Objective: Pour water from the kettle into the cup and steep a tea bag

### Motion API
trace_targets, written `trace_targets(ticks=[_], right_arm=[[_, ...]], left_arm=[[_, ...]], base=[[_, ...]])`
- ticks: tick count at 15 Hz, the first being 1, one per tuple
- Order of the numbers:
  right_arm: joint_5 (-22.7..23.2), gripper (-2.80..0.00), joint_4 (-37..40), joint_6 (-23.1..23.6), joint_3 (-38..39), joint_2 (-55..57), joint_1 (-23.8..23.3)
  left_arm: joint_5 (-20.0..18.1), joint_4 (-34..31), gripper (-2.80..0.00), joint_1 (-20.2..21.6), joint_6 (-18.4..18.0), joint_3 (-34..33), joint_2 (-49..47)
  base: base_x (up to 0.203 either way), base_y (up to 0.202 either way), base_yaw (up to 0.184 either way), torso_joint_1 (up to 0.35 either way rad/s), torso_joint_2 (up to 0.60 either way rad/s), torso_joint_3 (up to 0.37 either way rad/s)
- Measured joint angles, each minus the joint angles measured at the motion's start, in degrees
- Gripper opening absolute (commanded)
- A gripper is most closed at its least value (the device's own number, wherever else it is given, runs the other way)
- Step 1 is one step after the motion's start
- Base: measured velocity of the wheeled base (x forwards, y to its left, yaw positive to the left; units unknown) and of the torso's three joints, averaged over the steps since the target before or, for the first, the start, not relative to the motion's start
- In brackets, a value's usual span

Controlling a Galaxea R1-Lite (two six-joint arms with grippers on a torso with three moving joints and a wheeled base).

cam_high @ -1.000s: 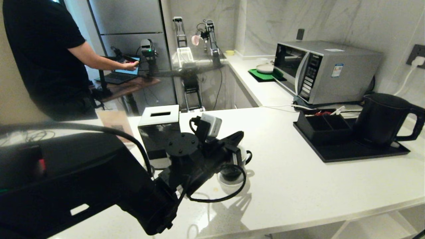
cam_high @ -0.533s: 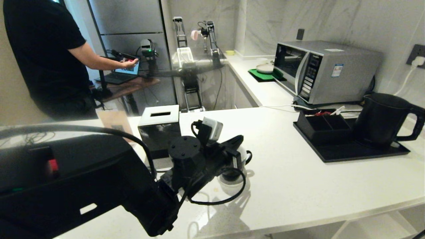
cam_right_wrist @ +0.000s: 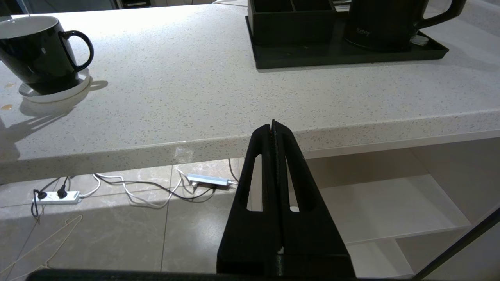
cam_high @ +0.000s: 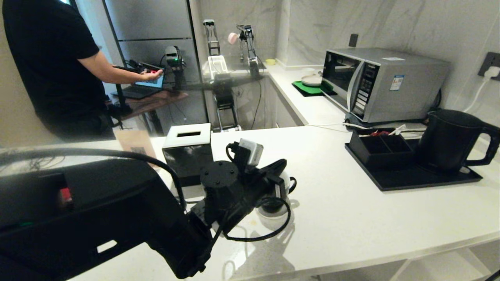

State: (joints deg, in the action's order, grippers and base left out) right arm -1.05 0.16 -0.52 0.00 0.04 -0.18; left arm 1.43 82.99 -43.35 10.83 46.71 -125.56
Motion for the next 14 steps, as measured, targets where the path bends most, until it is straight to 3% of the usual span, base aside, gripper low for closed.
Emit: trace_targets(ticks=[14], right_arm=[[0.0, -2.80, 0.0, 0.0, 0.0, 0.0, 0.0]], left_arm=[[0.0, -0.6, -2.80, 0.5, -0.7, 0.1, 10.0]], base=[[0.000, 0.000, 0.000, 0.000, 0.00, 0.000]])
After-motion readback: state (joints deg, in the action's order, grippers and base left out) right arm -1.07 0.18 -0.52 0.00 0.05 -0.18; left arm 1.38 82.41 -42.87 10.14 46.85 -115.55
